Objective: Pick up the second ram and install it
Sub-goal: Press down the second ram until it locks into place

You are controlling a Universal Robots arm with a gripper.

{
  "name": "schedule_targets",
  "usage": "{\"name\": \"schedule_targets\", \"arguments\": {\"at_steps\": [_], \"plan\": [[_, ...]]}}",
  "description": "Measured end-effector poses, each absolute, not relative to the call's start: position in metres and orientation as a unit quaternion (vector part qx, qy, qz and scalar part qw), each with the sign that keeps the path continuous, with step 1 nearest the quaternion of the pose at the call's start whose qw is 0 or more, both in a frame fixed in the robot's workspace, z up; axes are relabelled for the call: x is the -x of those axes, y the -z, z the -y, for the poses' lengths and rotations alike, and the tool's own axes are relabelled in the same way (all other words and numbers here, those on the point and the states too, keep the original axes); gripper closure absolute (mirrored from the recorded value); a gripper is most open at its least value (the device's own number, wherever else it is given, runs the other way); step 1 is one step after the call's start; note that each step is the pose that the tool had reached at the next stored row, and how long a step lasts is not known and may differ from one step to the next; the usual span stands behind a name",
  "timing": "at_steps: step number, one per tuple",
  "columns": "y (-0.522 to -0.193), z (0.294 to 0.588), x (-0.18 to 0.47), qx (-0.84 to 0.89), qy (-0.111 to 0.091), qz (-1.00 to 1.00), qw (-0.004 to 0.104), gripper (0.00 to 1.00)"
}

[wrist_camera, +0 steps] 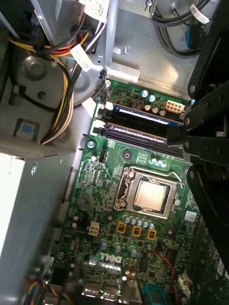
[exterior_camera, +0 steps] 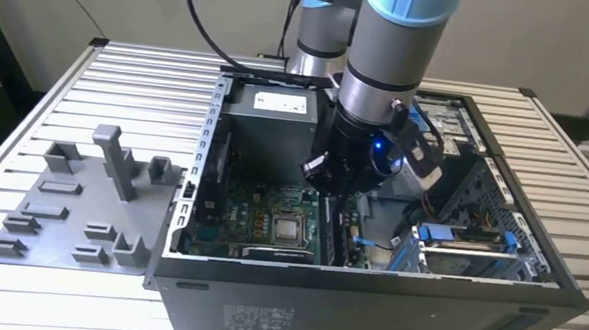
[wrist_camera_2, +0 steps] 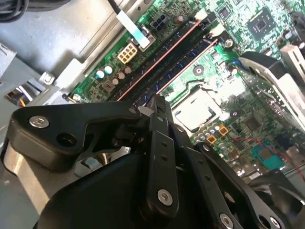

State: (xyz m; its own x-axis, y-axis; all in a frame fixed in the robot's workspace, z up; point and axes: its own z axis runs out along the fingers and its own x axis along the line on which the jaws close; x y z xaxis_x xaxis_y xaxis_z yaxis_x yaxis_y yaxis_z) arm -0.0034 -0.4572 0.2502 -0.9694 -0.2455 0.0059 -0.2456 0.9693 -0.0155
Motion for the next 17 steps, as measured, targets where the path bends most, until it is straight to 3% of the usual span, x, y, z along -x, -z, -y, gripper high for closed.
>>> {"name": "schedule_targets", "arguments": {"at_steps": [17], "plan": [[-0.2503, 0.4571, 0.0039, -0.232, -0.008, 0.973, 0.001, 0.89]]}}
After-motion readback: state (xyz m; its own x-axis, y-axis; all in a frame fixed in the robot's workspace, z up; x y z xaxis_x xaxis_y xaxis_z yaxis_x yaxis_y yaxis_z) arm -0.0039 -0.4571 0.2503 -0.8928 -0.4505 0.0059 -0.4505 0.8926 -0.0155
